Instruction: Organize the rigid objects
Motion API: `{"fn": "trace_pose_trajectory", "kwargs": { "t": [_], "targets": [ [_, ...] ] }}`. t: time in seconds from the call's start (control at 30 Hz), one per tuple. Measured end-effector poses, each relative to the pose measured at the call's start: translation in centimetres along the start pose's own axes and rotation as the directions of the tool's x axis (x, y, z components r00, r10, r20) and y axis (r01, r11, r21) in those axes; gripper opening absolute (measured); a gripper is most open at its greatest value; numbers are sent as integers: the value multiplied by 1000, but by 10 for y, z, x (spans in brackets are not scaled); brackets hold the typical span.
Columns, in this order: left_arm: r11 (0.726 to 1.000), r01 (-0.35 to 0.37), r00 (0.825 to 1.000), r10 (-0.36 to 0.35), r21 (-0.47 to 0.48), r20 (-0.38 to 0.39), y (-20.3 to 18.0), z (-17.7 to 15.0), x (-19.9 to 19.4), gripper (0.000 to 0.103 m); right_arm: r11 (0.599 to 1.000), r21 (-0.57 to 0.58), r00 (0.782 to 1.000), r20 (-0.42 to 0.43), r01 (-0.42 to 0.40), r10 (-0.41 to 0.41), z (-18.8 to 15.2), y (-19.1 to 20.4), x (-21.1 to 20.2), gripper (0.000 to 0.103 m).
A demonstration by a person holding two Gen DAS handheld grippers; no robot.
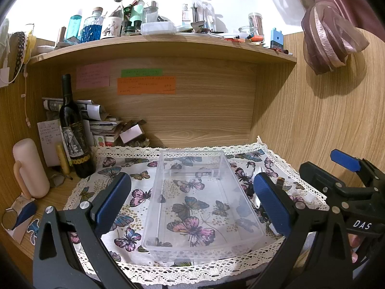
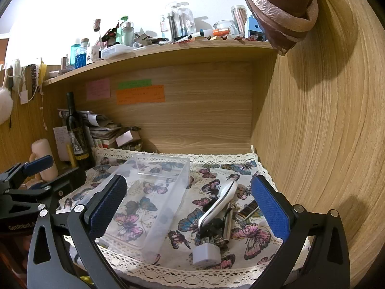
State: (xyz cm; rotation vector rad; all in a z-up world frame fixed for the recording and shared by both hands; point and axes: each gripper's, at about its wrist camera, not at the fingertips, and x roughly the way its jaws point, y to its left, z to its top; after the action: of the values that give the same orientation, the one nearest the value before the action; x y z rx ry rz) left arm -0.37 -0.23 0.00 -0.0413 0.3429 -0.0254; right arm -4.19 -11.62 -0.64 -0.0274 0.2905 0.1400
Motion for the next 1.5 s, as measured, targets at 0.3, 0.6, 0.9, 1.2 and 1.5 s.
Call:
{"fn": "trace_pose_trajectory", "kwargs": {
  "t": [0.3,0.6,0.9,1.2,1.5],
  "targets": [
    [1000,3,1000,-3,-4,1,-1,0,0,103,1000,1,1000,2,-4,4,2,1,-2,103],
    [1000,6,1000,-6,-9,3,0,-1,-1,103,1000,-4,1000,8,-11,11,3,4,-6,103],
    [1000,6,1000,-6,-14,2,1,-3,-2,103,1000,-3,1000,6,-13,13,2,5,-5,103],
    [999,27,1000,-27,-24,-8,8,-3,0,103,1000,-2,1000,0,-27,27,1,8,-2,103],
    [994,83,991,-89,-67,-95,30,2,23,80,1000,27,1000,-19,15,-14,-2,-4,9,102]
  ]
}}
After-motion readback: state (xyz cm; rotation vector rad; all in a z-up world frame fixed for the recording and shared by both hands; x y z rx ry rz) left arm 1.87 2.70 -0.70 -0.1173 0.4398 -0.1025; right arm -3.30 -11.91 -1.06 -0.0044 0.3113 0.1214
